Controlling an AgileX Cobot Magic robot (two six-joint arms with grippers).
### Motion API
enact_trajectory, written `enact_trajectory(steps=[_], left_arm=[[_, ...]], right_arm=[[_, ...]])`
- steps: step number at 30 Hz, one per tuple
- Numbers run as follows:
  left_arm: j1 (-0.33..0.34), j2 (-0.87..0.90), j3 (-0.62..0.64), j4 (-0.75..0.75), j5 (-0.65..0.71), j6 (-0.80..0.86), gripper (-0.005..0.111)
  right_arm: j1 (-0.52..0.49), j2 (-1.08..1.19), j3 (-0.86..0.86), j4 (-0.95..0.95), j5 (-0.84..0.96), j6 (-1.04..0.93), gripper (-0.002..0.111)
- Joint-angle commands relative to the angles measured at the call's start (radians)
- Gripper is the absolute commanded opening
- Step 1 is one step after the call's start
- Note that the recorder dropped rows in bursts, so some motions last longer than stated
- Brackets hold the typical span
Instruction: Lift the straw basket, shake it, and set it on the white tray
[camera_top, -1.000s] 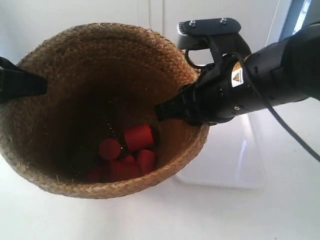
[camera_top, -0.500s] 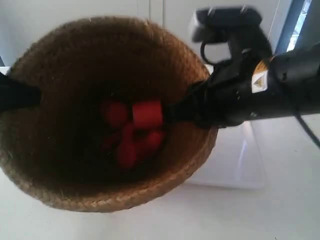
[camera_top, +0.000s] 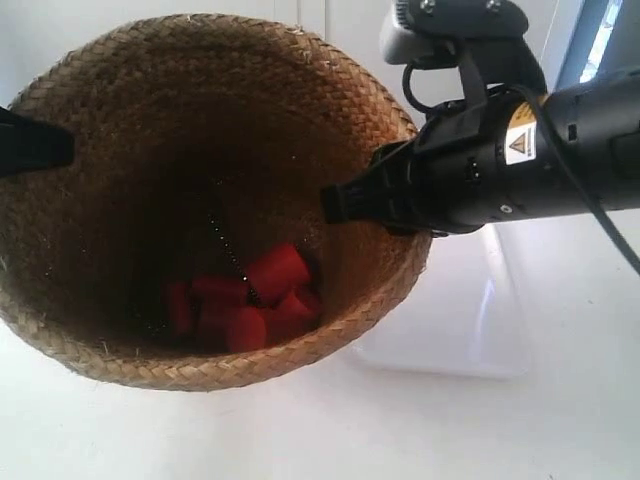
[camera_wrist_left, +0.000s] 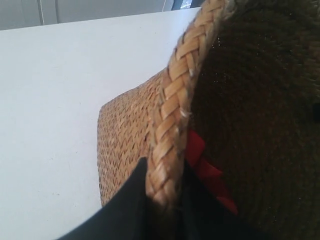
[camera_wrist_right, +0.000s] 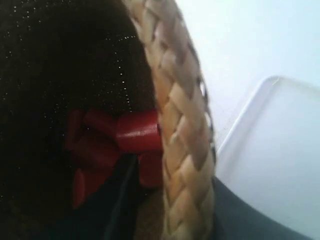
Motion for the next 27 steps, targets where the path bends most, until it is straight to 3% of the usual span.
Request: enact_trajectory(steps=[1, 7, 10, 11, 12, 13, 15, 17, 27], left_arm=[[-0.003, -0.012, -0.009, 0.000, -0.022, 0.016, 0.000], [-0.003, -0.016, -0.004, -0.012, -0.034, 0.016, 0.000], [-0.003, -0.066, -0.136, -0.014, 0.035, 0.016, 0.000], [-0.003, -0.102, -0.241, -0.014, 0.088, 0.016, 0.000], [-0.003, -0.112, -0.250, -0.014, 0.119, 0.027, 0.000], [-0.003, -0.097, -0.154, 0.003, 0.114, 0.060, 0.000], [0.003, -0.011, 0.004, 0.010, 0.030, -0.025, 0.000], [0.007, 0.011, 0.023, -0.011, 0.045, -0.013, 0.000], [0.011, -0.013, 0.019, -0.023, 0.012, 0.014, 0.000]], right_arm=[[-0.008, 0.029, -0.003, -0.020, 0.011, -0.005, 0.000], [-0.008, 0.021, -0.032, -0.020, 0.005, -0.007, 0.000], [-0.002, -0.071, -0.151, 0.017, 0.106, -0.063, 0.000], [0.010, -0.149, -0.235, 0.041, 0.131, -0.085, 0.000], [0.017, -0.174, -0.236, 0.043, 0.111, -0.088, 0.000], [0.022, -0.162, -0.125, -0.019, 0.002, -0.077, 0.000], [0.002, -0.033, -0.033, -0.079, 0.035, 0.025, 0.000], [0.004, 0.026, -0.035, -0.066, 0.113, 0.043, 0.000], [0.004, 0.016, -0.035, -0.065, 0.083, 0.043, 0.000]])
